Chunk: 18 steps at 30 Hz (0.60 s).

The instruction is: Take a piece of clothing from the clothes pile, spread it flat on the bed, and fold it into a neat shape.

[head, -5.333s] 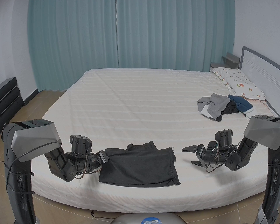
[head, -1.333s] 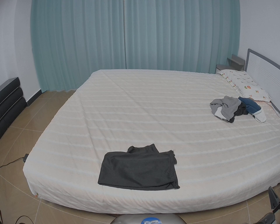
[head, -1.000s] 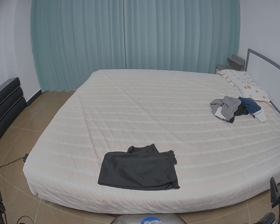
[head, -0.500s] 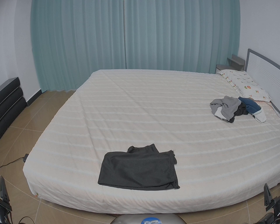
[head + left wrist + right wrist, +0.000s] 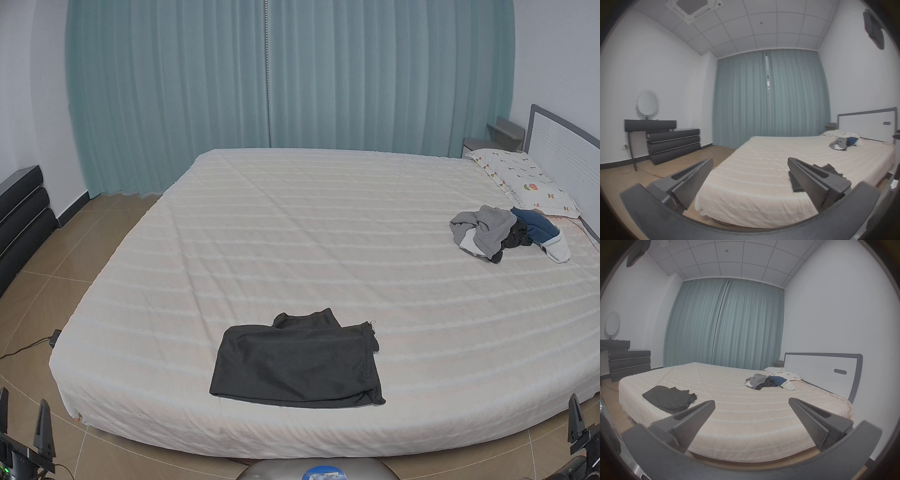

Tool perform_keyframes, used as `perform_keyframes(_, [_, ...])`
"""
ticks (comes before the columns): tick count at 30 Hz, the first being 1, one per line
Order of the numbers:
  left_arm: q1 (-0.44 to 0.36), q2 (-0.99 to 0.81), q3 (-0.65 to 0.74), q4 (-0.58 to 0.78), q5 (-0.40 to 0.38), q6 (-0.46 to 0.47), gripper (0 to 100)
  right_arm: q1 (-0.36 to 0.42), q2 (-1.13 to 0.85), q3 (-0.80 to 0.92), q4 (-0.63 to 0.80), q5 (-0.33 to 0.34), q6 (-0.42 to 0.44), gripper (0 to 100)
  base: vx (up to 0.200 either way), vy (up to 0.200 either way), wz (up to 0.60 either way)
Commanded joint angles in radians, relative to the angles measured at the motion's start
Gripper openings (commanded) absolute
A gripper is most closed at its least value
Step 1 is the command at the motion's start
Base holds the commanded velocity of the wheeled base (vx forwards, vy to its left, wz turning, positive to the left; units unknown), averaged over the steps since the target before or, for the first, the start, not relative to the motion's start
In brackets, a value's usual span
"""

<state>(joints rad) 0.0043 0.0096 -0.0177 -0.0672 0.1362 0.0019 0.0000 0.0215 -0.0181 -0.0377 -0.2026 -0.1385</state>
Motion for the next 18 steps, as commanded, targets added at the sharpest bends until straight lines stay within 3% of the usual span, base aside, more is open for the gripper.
perform_keyframes(1, [0.0,-0.01,0.016,0.009,-0.053,-0.003,100,-0.002,-0.02,0.007,-0.004,0.011,0.004,100,0.0,0.0,0.0])
perform_keyframes(6, [-0.001,-0.01,0.016,0.069,-0.152,0.021,100,-0.002,-0.02,0.007,-0.002,0.032,0.013,100,0.0,0.0,0.0])
perform_keyframes(9, [-0.001,-0.01,0.015,0.087,-0.153,0.023,100,-0.002,-0.02,0.009,-0.004,0.058,0.014,100,0.0,0.0,0.0])
perform_keyframes(10, [-0.001,-0.01,0.016,0.072,-0.153,0.012,100,-0.003,-0.02,0.007,-0.002,0.115,0.016,100,0.0,0.0,0.0])
perform_keyframes(12, [-0.001,-0.01,0.016,0.072,-0.153,0.012,100,-0.002,-0.02,0.007,-0.002,0.143,0.008,100,0.0,0.0,0.0])
perform_keyframes(18, [-0.001,-0.01,0.016,0.072,-0.153,0.01,100,-0.002,-0.02,0.006,0.005,0.196,0.034,100,0.0,0.0,0.0])
